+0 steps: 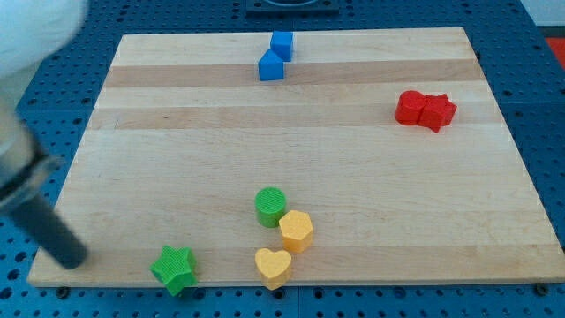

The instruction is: Push the yellow heart closer to the yellow hexagon

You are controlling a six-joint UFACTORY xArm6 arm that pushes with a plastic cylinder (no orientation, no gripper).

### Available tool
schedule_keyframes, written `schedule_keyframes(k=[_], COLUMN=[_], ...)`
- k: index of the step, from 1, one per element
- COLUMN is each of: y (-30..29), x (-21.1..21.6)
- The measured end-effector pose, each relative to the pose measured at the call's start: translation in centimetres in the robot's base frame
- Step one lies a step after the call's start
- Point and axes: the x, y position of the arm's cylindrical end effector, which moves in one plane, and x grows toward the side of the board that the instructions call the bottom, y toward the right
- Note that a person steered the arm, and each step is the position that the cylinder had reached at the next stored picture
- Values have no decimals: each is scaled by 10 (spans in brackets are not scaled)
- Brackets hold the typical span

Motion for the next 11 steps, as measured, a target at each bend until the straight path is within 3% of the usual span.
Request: schedule_keyframes(k=[1, 2, 6, 8, 9, 11], y=[10, 109, 158, 342, 307, 337], x=[12, 14, 14, 12, 12, -50])
